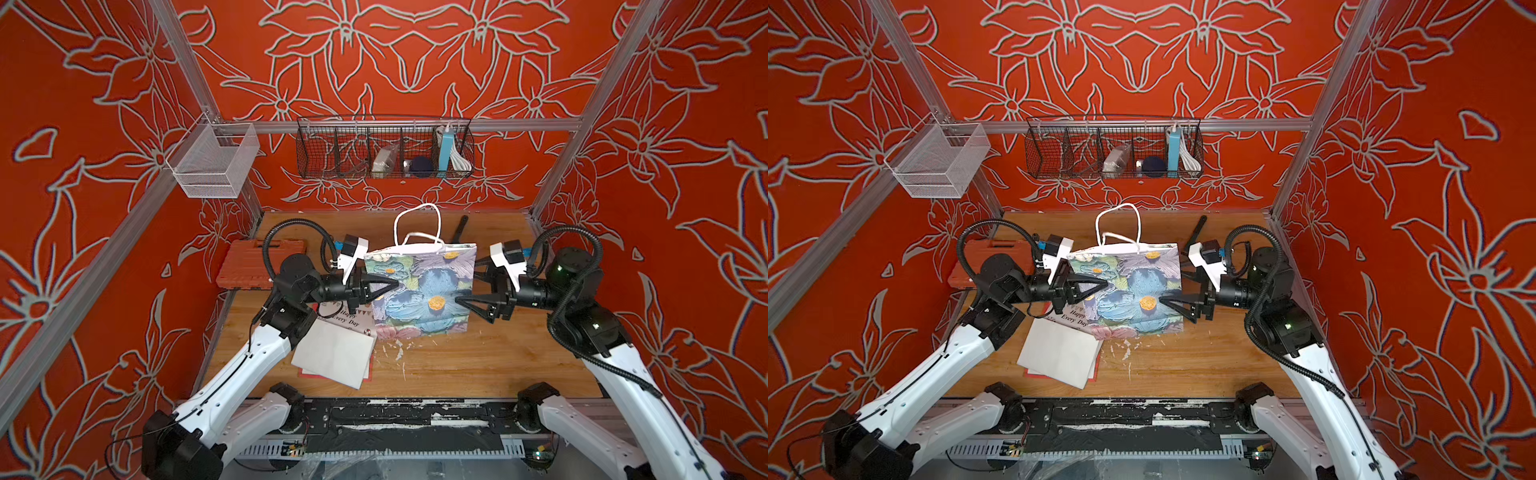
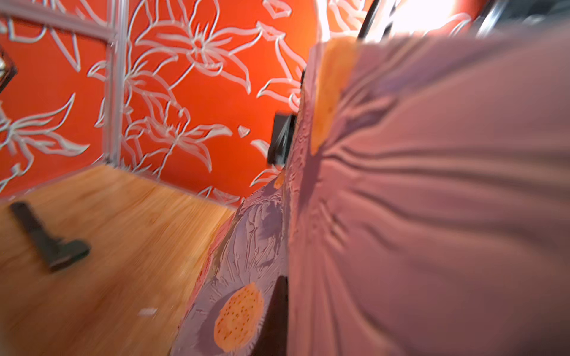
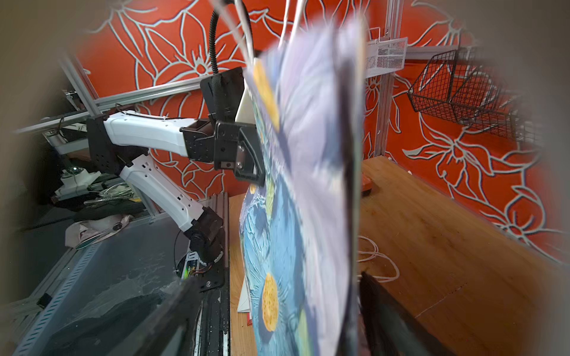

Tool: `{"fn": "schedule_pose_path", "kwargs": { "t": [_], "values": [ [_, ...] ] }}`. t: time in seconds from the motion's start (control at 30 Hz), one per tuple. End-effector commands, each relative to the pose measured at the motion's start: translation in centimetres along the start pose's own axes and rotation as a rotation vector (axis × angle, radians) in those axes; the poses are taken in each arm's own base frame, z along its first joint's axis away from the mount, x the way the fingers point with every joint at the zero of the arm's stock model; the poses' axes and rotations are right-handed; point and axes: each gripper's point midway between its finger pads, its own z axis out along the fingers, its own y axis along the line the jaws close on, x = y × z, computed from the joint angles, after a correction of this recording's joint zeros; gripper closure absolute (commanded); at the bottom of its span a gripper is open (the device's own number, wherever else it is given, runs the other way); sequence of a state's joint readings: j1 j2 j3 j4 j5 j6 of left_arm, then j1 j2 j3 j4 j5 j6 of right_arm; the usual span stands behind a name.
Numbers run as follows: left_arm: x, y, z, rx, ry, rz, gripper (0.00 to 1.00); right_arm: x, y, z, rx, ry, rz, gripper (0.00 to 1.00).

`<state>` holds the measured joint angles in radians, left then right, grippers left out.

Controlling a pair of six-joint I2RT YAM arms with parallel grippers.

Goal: Put away the paper bag
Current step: Press the paper bag.

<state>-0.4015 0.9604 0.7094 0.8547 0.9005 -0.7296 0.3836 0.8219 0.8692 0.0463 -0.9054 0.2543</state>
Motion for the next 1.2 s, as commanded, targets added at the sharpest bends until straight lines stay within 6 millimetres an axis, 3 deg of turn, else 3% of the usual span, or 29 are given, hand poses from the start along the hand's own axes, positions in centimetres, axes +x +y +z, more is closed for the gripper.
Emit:
{"fn": "schedule_pose_path", "kwargs": {
  "t": [0.0,0.13,0.2,0.23,0.27,0.37,0.4,0.5,0.57,0.7,0.9,1.0,1.07,1.13,1.17],
  "values": [
    [-0.5,-0.8,0.3,0.036,-0.008,0.033,1.0,-2.9,2.1,-0.1,-0.129,-0.09,0.029,0.38],
    [0.1,0.4,0.4,-0.008,0.007,0.014,1.0,-2.5,2.4,0.1,-0.161,-0.082,0.038,0.72],
    [0.4,0.7,0.4,-0.024,0.018,0.013,1.0,-2.5,2.5,0.1,-0.171,-0.076,0.036,0.99],
    [0.6,1.0,0.4,-0.037,0.025,0.007,1.0,-2.5,2.6,0.1,-0.171,-0.071,0.035,1.0],
    [0.8,1.3,0.4,-0.051,0.034,0.003,0.9,-2.5,2.6,0.1,-0.171,-0.057,0.037,1.0],
    [1.9,1.8,0.2,-0.071,0.084,0.005,0.43,-2.3,2.8,0.1,-0.177,-0.022,0.023,1.0],
    [2.5,1.9,0.1,-0.075,0.11,0.007,0.34,-2.3,2.9,0.1,-0.181,-0.014,0.011,1.0],
    [4.4,1.6,-0.1,-0.045,0.212,0.016,0.28,-2.0,3.2,0.1,-0.198,0.027,-0.018,1.0],
    [5.6,1.3,-0.4,-0.012,0.282,0.034,0.29,-2.0,3.3,0.1,-0.21,0.056,-0.024,1.0],
    [7.0,1.2,-0.8,0.009,0.35,0.068,0.47,-2.1,3.5,0.0,-0.221,0.084,-0.021,1.0],
    [6.5,1.3,-0.8,0.009,0.339,0.097,0.96,-1.8,3.4,0.0,-0.21,0.104,-0.017,1.0],
    [5.9,1.0,-0.6,0.015,0.325,0.103,1.0,-1.9,3.5,-0.2,-0.201,0.099,-0.036,0.98],
    [5.0,0.6,-0.4,0.02,0.297,0.109,1.0,-1.6,3.7,-0.6,-0.188,0.103,-0.057,0.62],
    [3.8,-0.1,-0.1,0.037,0.258,0.106,1.0,-1.0,3.8,-1.2,-0.173,0.105,-0.077,0.35],
    [3.0,-0.6,0.1,0.052,0.232,0.103,1.0,-0.7,3.7,-1.4,-0.156,0.102,-0.086,0.27]
  ]
}}
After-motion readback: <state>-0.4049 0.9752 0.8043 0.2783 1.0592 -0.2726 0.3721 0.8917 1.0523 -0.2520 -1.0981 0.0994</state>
